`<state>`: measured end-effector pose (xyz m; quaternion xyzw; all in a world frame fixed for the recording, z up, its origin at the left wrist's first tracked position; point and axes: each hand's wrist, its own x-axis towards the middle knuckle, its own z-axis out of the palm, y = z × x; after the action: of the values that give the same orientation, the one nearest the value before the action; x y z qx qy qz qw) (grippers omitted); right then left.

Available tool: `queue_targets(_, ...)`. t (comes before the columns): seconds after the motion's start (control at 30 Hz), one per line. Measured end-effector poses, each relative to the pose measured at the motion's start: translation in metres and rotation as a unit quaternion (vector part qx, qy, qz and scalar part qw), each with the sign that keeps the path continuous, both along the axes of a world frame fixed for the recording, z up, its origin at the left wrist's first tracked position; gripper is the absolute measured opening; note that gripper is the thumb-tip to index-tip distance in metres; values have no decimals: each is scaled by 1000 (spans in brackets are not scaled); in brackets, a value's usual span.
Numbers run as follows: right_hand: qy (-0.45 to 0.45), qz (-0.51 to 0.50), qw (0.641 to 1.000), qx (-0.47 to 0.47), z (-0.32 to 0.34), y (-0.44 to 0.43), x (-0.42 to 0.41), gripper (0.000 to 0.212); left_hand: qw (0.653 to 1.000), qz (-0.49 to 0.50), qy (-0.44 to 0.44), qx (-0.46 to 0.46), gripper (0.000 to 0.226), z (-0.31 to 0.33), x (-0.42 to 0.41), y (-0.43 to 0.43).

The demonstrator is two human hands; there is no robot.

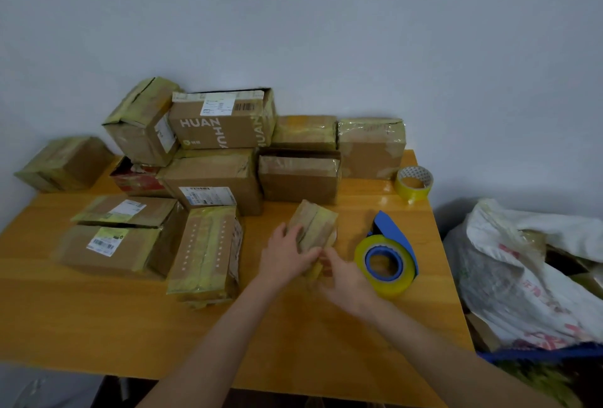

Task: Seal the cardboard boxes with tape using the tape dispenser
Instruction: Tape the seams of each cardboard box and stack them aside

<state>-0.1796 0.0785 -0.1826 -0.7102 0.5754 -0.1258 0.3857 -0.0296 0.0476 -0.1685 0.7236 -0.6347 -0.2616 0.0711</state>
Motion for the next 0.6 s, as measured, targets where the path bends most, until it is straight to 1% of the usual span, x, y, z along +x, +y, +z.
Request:
queue_targets(0.07,-11,-4,1000,-1,1,5,-4,52,996,-38,-74,14,87,6,-4,-4)
queue_targets(0.13,29,-2,999,-25,3,2,-18,43,988,-93,-122,31,96,10,-2,-8)
queue_targets(0.2,61,-29,997,-40,6,-4,-37,32,975,-138,-165,54,98,14,0,-13)
queue_targets(0.27,77,-79,993,-52,9,-12,-57,22,964,-175,-185,73,96,16,1,-18)
queue_targets(0.3,85,-106,989,-57,9,-16,-67,19,954,-211,-199,72,93,19,2,-21)
queue_targets(0.33,90,-138,985,-57,8,-19,-77,21,940,-257,-218,60,89,22,3,-24)
queue_targets(0.37,93,-173,979,-49,6,-23,-86,27,924,-300,-235,37,83,25,4,-27)
queue_targets(0.43,118,-224,967,-27,0,-27,-106,50,896,-358,-261,-19,75,29,8,-30)
queue_targets(0.47,134,-235,963,-4,-4,-29,-114,62,891,-364,-269,-47,72,28,10,-30)
queue_targets(0.5,140,-242,960,31,-5,-29,-120,74,896,-347,-266,-78,68,25,11,-28)
queue_targets(0.53,135,-247,957,71,-9,-31,-124,83,912,-304,-250,-115,64,21,12,-24)
queue_targets(0.57,124,-248,955,107,-15,-33,-126,88,933,-235,-224,-153,59,15,9,-17)
queue_targets(0.6,109,-250,952,138,-19,-36,-127,87,951,-159,-196,-178,54,11,4,-10)
